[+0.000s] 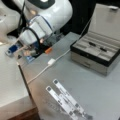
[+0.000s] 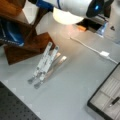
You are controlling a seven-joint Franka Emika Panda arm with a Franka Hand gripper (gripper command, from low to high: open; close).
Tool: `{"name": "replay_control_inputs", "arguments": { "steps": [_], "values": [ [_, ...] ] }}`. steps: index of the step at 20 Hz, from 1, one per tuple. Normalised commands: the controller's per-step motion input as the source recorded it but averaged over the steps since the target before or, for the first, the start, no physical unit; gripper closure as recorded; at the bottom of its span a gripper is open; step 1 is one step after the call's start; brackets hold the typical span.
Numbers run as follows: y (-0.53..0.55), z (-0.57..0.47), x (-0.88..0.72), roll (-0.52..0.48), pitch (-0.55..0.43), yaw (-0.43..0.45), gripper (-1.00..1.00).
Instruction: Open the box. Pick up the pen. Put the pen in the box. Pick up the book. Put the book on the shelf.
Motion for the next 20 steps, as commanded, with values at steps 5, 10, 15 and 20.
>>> {"name": "replay_control_inputs", "arguments": {
  "steps": [5,10,15,20],
  "values": [
    [-0.17,-0.17,-0.19,-0.047,-0.046,0.24,-1.0],
    [-0.09,-0.19,-0.15,-0.005,-0.057,0.206,-1.0],
    [-0.03,-0.1,-0.12,-0.011,-0.078,0.175,-1.0],
    [0.06,-0.03,-0.09,0.003,-0.076,0.121,-1.0]
  ]
}}
